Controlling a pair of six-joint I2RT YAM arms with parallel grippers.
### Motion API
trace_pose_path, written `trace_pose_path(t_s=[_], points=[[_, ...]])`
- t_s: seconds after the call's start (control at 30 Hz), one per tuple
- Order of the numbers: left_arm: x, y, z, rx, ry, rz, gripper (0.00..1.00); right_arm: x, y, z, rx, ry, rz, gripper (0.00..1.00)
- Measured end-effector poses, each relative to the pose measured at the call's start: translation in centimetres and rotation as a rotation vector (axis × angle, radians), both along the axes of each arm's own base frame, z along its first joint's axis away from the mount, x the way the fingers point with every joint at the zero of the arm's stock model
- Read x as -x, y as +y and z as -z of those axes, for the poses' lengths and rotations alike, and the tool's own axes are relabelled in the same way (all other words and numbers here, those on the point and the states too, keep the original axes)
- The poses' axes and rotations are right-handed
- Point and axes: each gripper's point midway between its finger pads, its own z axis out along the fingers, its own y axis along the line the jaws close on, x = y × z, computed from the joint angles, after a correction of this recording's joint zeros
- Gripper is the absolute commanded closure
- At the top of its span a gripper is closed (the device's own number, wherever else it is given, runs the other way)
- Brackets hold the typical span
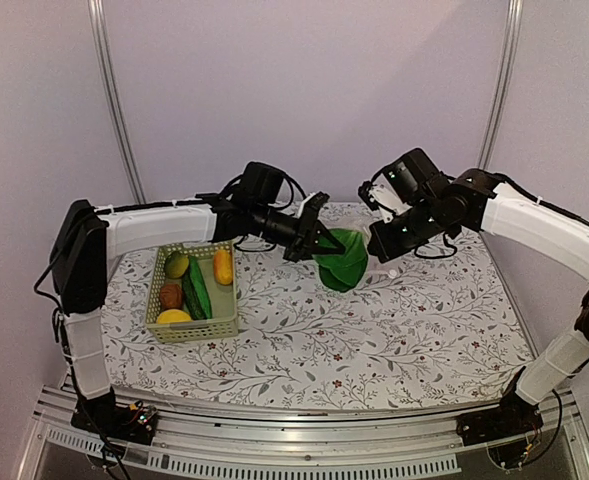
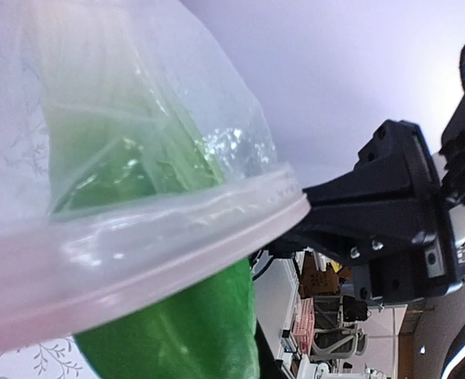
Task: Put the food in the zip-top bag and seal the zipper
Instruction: Place the fake vegetable in the zipper food storage bag, then adjust the zipper food storage bag at the corner of the board.
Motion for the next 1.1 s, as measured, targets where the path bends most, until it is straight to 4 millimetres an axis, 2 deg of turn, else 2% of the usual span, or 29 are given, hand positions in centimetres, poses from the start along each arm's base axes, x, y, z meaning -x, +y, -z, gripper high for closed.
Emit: trace_pose_path(t_s=[0.17, 0.47, 0.57, 0.7, 0.8, 0.9, 1.03, 1.1], points=[[-2.0, -0.9, -0.8, 0.067, 0.03, -0.036, 1.0, 0.6, 0.2, 0.3, -0.001, 0.026, -0.03, 1.0], [-5.5, -2.8, 1.5, 0.08, 0.131, -0.163, 1.0, 1.7, 2.2, -0.3, -0.102, 0.076, -0.096, 1.0], [-6.6, -3.7, 1.7, 0.089, 0.161, -0.199, 0.66, 1.6, 2.7, -1.1, -0.135, 0.074, -0.096, 1.0], [-7.8, -5.0, 0.4, 0.106, 0.155, -0.219, 0.31, 0.4, 2.8, -3.1, -0.186, 0.038, -0.057, 1.0], [-8.4, -4.8, -0.8, 0.085, 0.114, -0.245, 0.21, -1.3, 1.6, -4.0, -0.219, 0.024, 0.016, 1.0], [-8.6, -4.2, -2.4, 0.062, 0.061, -0.273, 0.2, -3.2, -1.0, -4.3, -0.24, 0.026, 0.121, 1.0], [-8.7, -3.4, -6.5, 0.079, -0.022, -0.296, 0.19, -4.9, -4.3, -4.6, -0.238, 0.011, 0.236, 1.0], [-8.4, -2.9, -9.3, 0.111, -0.07, -0.303, 0.19, -5.4, -5.8, -4.5, -0.22, 0.003, 0.285, 1.0]])
